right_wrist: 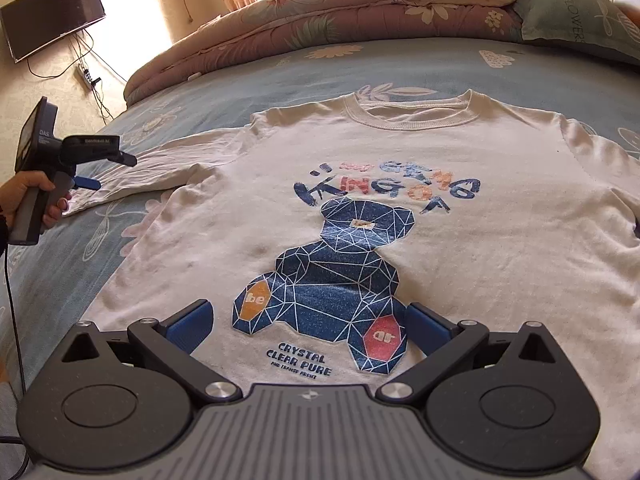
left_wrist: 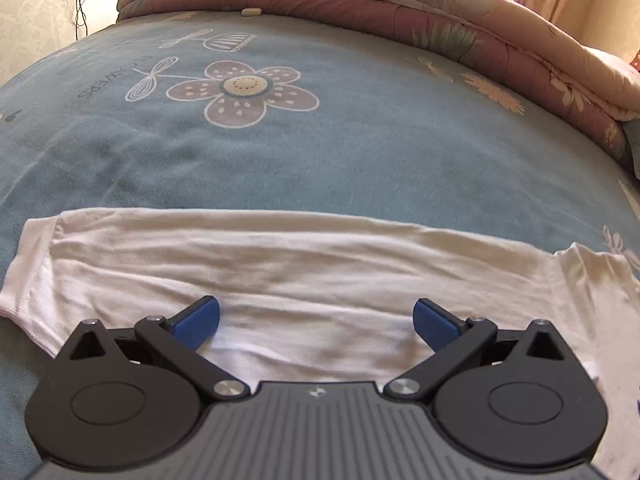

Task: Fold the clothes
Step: 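Press the open left gripper along the sleeve from cuff to shoulder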

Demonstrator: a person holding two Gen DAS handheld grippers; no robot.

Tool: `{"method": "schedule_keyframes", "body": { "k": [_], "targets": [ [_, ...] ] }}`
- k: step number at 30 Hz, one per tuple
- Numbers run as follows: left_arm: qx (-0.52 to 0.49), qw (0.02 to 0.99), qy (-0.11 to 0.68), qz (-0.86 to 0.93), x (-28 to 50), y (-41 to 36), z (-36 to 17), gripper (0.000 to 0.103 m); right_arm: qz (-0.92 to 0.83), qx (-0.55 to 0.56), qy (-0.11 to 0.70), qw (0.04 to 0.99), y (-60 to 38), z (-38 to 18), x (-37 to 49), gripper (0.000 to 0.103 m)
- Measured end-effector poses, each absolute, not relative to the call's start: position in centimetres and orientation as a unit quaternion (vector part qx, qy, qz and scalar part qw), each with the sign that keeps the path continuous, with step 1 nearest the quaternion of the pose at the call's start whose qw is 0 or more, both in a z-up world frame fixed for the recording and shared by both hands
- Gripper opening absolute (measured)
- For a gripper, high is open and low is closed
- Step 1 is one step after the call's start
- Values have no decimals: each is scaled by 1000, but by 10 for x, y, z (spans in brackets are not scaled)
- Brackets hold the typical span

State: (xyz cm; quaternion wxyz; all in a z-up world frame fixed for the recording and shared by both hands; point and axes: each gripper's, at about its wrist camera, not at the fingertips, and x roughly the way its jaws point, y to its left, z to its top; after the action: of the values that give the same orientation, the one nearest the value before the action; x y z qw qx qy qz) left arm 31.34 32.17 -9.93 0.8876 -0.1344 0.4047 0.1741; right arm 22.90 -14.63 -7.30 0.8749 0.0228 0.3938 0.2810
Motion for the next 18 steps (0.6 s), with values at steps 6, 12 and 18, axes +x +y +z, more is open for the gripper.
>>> {"method": "schedule_keyframes", "body": {
  "k": [6,12,18],
  "targets": [
    [-82,898,393,183,298,305,-104,103,278,-2,387,879,-140,-74,225,103],
    [-59,902,399,155,274,294,-97,102,281,4,388,878,-143,-74,226,103],
    [-53,923,369,98,299,285,-68,102,281,4,388,878,-142,-74,226,103]
  ]
}}
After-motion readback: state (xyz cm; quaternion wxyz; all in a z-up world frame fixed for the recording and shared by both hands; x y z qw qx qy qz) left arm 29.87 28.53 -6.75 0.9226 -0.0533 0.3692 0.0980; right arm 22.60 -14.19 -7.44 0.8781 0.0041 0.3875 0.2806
